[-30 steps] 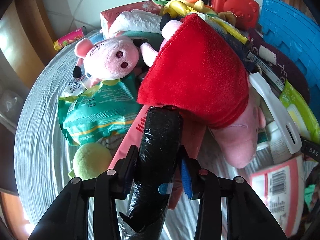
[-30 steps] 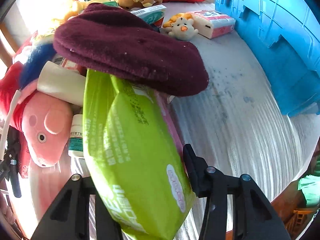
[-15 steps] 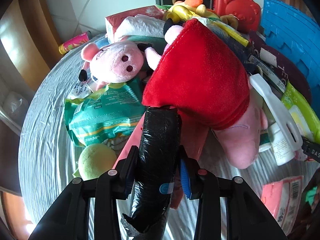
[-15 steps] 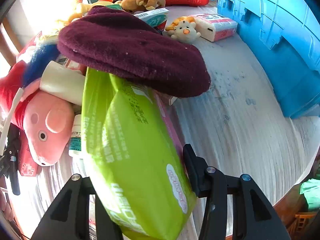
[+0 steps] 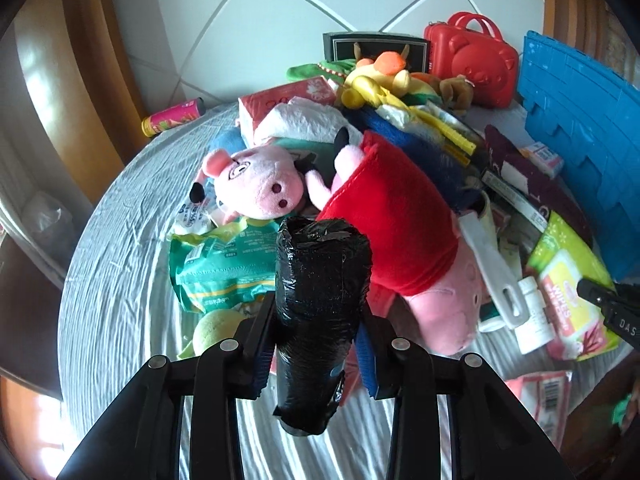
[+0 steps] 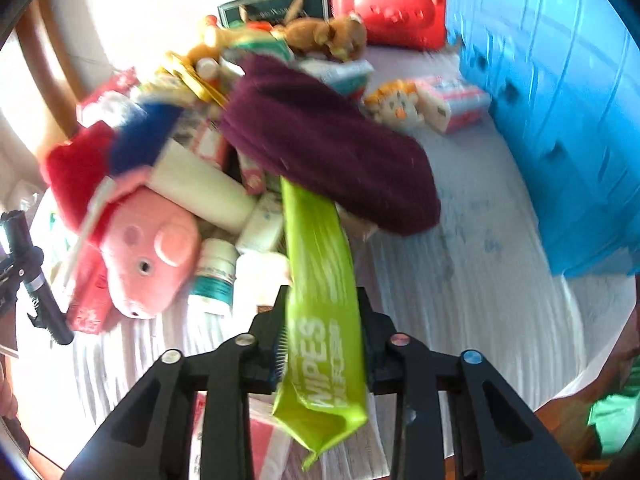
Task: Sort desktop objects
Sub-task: 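Grasp the green wipes pack with the right tool while the left lifts the cylinder, then carry the black cylinder and green wipes pack over the blue crate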
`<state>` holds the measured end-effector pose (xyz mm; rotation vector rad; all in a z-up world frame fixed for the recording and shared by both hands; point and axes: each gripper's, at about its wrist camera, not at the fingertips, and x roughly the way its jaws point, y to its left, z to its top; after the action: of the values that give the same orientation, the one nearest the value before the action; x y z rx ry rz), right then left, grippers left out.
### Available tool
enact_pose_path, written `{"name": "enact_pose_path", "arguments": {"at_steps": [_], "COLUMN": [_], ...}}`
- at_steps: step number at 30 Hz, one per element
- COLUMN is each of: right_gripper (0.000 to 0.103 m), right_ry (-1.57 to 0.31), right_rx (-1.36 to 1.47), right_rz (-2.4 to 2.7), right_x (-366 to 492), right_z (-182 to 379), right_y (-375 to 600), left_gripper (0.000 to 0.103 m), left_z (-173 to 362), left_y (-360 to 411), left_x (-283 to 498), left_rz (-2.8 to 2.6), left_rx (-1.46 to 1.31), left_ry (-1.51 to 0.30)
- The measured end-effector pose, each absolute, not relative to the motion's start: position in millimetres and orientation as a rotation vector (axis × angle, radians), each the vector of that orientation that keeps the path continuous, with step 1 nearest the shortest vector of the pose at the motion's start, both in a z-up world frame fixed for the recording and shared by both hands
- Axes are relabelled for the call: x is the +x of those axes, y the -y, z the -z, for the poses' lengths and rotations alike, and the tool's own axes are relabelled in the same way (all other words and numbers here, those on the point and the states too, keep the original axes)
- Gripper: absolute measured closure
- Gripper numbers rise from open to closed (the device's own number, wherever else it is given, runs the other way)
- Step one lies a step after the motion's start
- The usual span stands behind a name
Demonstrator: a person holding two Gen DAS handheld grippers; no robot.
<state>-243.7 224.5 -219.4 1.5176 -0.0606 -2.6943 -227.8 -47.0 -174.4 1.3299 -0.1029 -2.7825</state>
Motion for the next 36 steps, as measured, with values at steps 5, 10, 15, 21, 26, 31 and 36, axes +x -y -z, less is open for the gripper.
{"name": "enact_pose_path", "arguments": {"at_steps": [5, 10, 15, 21, 26, 31, 36], "right_gripper": [0.08, 0.076, 0.045, 0.076, 0.075, 0.075, 0.075], "right_ry": [0.045, 0.091, 0.08, 0.067, 0.047, -0.014, -0.051], "right_rx": [1.514, 1.582, 1.6, 1.622, 1.617, 1.525, 1.407], "right_rz": [2.642, 2.565, 2.561, 2.556, 2.565, 2.622, 2.662], "right_x": [-245, -249, -256, -266, -269, -259, -257], "right_z": [205, 219, 225, 233, 232, 201, 163], "right_y": [-228, -231, -230, -228, -225, -217, -203], "left_gripper": [0.069, 0.068, 0.068, 0.069, 0.069, 0.069, 0.069], "left_z": [159, 172, 194, 206, 187, 164, 140], "left_y": [35, 28, 27, 27, 23, 21, 21], "left_x": [-220, -217, -230, -239, -242, -244, -241], "left_rz": [2.797, 2.771, 2.752, 2.758, 2.809, 2.853, 2.895], "left_rx": [1.295, 1.363, 1.436, 1.461, 1.414, 1.354, 1.29], "left_ry": [0.077, 0.077, 0.084, 0.1, 0.099, 0.088, 0.082]}}
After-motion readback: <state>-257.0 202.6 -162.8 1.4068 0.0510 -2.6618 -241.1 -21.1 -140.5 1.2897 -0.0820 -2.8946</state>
